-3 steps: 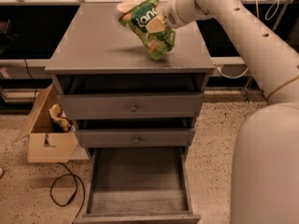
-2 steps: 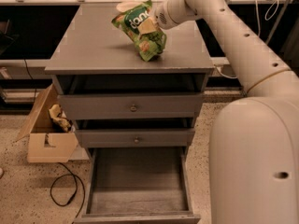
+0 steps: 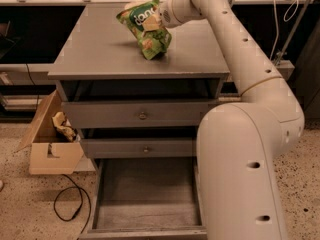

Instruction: Pick green rice chip bag from bottom drawer and place on counter

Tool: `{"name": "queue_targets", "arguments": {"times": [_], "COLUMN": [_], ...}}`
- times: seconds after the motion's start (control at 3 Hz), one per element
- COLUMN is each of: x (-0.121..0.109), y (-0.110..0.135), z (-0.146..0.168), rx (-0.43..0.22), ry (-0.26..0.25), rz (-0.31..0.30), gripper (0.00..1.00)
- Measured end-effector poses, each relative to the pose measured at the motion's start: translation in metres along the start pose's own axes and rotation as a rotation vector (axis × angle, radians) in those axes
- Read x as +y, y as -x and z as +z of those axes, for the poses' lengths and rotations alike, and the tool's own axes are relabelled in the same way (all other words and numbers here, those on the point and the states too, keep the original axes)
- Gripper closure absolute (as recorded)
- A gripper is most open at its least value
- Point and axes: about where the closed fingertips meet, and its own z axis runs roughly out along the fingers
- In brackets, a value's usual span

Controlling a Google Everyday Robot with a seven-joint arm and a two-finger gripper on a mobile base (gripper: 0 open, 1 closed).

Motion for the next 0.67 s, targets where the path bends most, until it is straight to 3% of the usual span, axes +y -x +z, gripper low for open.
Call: {"name": "queue_targets", "arguments": {"times": [0.33,0.67], "x": [-0.007,-0.021], "y": [0.003,-0.009], "z": [0.002,-0.011], "rx": [-0.027,-0.071], "ry": [0.001,0.019], "rz": [0.024,0.080], "gripper": [0.04,0.00]}}
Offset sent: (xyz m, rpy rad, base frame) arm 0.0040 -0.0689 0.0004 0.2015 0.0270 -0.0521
